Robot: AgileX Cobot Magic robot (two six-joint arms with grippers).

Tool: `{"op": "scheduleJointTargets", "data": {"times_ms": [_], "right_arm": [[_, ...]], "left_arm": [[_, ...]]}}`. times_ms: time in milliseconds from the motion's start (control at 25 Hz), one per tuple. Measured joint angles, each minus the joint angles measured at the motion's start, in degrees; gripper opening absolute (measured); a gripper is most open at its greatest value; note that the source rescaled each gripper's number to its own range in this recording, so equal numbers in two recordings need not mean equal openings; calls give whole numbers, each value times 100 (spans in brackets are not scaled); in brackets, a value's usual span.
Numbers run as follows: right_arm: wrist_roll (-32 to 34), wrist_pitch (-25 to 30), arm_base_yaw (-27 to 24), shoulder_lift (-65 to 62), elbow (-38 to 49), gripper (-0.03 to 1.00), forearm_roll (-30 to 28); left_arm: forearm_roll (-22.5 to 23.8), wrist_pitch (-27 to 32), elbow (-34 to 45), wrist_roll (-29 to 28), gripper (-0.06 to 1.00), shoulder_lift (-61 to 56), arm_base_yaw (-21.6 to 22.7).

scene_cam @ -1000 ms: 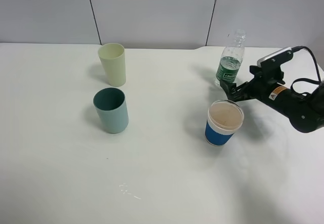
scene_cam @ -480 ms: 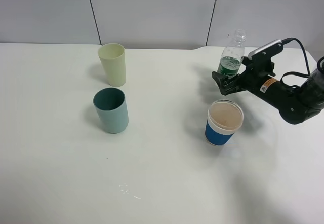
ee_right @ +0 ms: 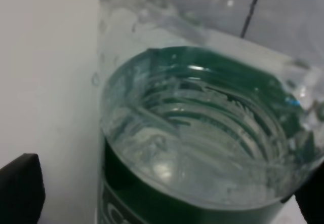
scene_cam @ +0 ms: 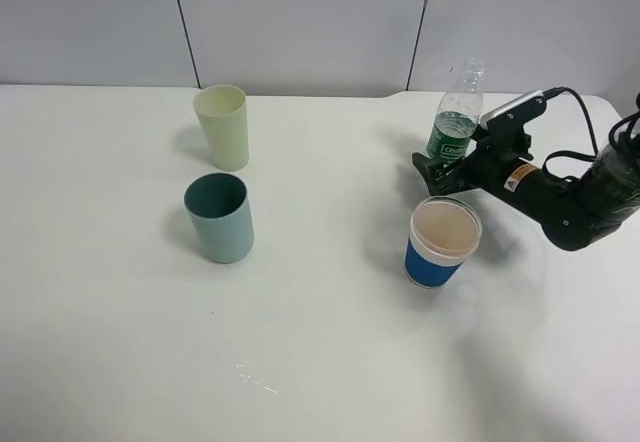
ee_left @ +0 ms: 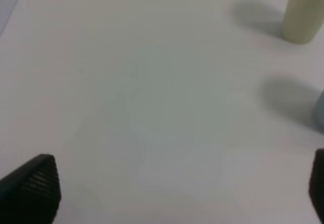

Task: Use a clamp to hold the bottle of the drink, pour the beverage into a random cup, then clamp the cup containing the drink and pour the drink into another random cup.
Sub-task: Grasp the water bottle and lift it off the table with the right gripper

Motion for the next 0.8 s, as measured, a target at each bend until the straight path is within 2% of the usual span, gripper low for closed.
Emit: {"op": "scheduleJointTargets", "data": {"times_ms": [800], "right_arm": [[131, -4, 116, 151, -362, 100, -4]], "left_arm": [[0, 0, 0, 0, 100, 0, 0]]}}
